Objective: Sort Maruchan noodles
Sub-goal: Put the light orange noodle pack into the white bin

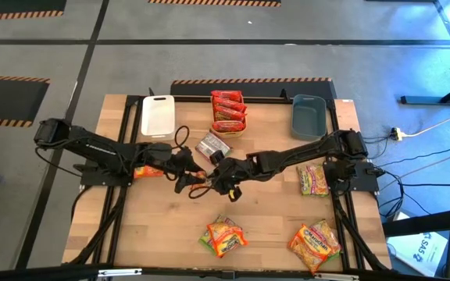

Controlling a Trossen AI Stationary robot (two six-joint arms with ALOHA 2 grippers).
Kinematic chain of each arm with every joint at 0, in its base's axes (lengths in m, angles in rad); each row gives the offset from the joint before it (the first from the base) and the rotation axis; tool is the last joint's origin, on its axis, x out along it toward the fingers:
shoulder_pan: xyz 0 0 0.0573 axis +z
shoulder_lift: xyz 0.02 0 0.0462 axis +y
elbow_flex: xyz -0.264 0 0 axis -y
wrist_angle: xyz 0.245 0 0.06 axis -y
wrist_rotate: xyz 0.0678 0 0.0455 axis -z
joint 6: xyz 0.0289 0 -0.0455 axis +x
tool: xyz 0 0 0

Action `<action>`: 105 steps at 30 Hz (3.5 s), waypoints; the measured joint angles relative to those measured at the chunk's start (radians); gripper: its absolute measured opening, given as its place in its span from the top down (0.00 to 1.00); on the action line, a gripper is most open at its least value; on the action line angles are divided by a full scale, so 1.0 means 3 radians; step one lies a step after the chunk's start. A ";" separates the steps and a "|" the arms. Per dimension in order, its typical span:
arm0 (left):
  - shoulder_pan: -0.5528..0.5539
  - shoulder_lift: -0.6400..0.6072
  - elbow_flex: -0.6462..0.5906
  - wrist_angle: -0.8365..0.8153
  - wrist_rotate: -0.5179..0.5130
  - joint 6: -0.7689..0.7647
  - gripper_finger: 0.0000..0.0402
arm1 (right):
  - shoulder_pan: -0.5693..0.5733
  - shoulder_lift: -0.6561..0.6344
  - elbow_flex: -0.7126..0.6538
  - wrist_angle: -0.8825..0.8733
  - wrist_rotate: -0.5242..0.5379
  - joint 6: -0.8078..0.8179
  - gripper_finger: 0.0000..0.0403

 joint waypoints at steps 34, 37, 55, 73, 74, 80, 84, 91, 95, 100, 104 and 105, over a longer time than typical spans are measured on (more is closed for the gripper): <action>0.0405 -0.0328 -0.0001 -0.0342 0.0423 0.0267 0.96 | -0.0037 -0.0175 0.0534 -0.1283 0.0041 0.1213 0.50; 0.0556 -0.0562 -0.0001 -0.0640 0.0428 0.0331 0.96 | -0.0036 -0.0296 0.0527 -0.1625 0.0052 0.1353 0.49; 0.1780 -0.1898 0.0123 -0.1803 -0.0497 0.1653 0.95 | -0.0038 -0.0573 -0.0780 -0.1215 0.0164 0.2076 0.49; 0.2932 -0.1364 0.1038 -0.3258 -0.0645 0.2454 0.95 | -0.0037 -0.0573 -0.0948 -0.0938 0.0252 0.1893 0.49; 0.2985 -0.1317 0.1038 -0.3290 -0.0644 0.2453 0.95 | -0.0038 -0.0573 -0.0971 -0.0920 0.0252 0.1883 0.49; 0.3171 -0.1018 0.1038 -0.3375 -0.0626 0.2511 0.95 | -0.0038 -0.0571 -0.1129 -0.0750 0.0252 0.1880 0.49; 0.3240 -0.0909 0.1038 -0.3357 -0.0585 0.2533 0.95 | -0.0038 -0.0570 -0.1218 -0.0668 0.0250 0.1884 0.49; 0.3296 -0.0843 0.1036 -0.3308 -0.0375 0.2532 0.95 | -0.0038 -0.0570 -0.1294 -0.0634 0.0250 0.1856 0.49; 0.3294 -0.0844 0.1035 -0.3272 -0.0195 0.2506 0.96 | -0.0038 -0.0570 -0.1405 -0.0571 0.0249 0.1852 0.49; 0.3294 -0.0843 0.1035 -0.3259 -0.0178 0.2420 0.96 | -0.0038 -0.0570 -0.1557 -0.0347 0.0248 0.1848 0.49; 0.3294 -0.0843 0.1030 -0.3123 -0.0179 0.2350 0.96 | -0.0038 -0.0570 -0.1611 -0.0230 0.0248 0.1770 0.49; 0.3294 -0.0844 0.1007 -0.3052 -0.0177 0.2326 0.96 | -0.0038 -0.0570 -0.1612 -0.0231 0.0248 0.1762 0.49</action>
